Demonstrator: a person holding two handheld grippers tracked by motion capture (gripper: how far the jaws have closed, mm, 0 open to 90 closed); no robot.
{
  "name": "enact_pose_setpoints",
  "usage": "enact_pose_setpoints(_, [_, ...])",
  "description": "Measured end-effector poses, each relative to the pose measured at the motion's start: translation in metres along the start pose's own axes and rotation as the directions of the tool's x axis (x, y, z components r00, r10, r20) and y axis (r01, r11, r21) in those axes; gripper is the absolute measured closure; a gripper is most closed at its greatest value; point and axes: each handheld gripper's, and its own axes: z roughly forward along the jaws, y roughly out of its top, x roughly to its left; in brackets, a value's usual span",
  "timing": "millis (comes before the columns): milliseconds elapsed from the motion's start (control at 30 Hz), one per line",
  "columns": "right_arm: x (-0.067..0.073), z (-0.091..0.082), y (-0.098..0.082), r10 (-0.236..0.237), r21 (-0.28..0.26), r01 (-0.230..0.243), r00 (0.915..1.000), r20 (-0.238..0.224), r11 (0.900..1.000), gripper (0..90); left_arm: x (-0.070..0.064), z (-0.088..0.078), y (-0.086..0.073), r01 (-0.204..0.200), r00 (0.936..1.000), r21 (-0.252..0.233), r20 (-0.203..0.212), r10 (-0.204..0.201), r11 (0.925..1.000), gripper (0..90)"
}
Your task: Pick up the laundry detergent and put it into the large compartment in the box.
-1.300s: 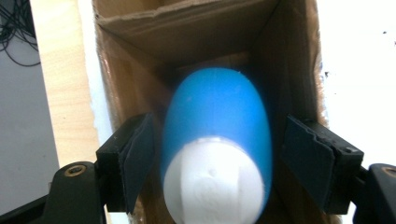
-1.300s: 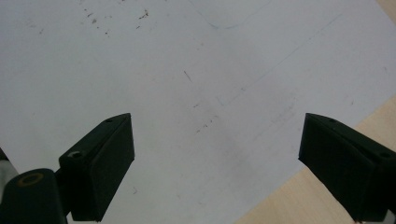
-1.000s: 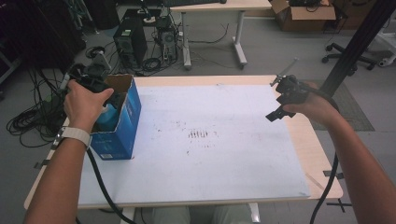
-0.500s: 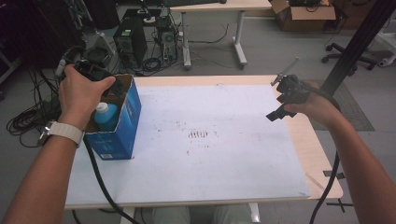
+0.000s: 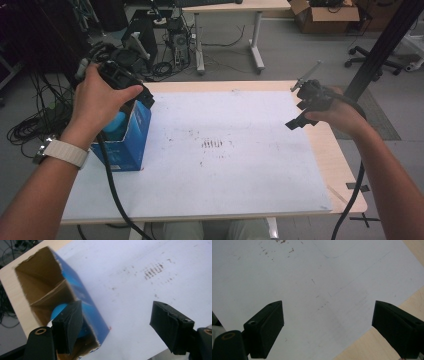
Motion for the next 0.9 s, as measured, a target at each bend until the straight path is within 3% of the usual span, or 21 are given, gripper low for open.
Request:
enact_pose_setpoints(133, [0.001, 0.001, 0.001, -0.004, 0.000, 0.004, 1.0000, -0.002, 1.000, 10.5, -0.017, 0.002, 0.003, -0.055, 0.9980, -0.003, 0.029, 0.055, 0.9985, 23.8])
enact_pose_setpoints(333, [0.002, 0.002, 0.000, -0.006, -0.001, 0.006, 1.0000, -0.005, 1.000, 10.5, -0.031, 0.004, 0.005, -0.089, 0.9946, -0.008, 0.053, 0.090, 0.9960, 19.8])
enact_pose_setpoints(667, [0.003, 0.001, -0.001, -0.008, -0.007, 0.008, 1.0000, -0.005, 1.000, 10.5, -0.040, 0.006, 0.006, -0.097, 0.9928, -0.018, 0.069, 0.098, 0.9952, 15.5])
enact_pose_setpoints(800, [0.002, 0.000, -0.002, -0.007, -0.011, 0.006, 1.0000, -0.005, 1.000, 10.5, -0.044, 0.008, 0.006, -0.102, 0.9917, -0.016, 0.078, 0.103, 0.9947, 6.3])
enact_pose_setpoints(900, [0.002, 0.000, -0.001, -0.008, -0.010, 0.008, 1.0000, -0.005, 1.000, 10.5, -0.044, 0.010, 0.005, -0.100, 0.9904, -0.027, 0.092, 0.103, 0.9946, 4.4])
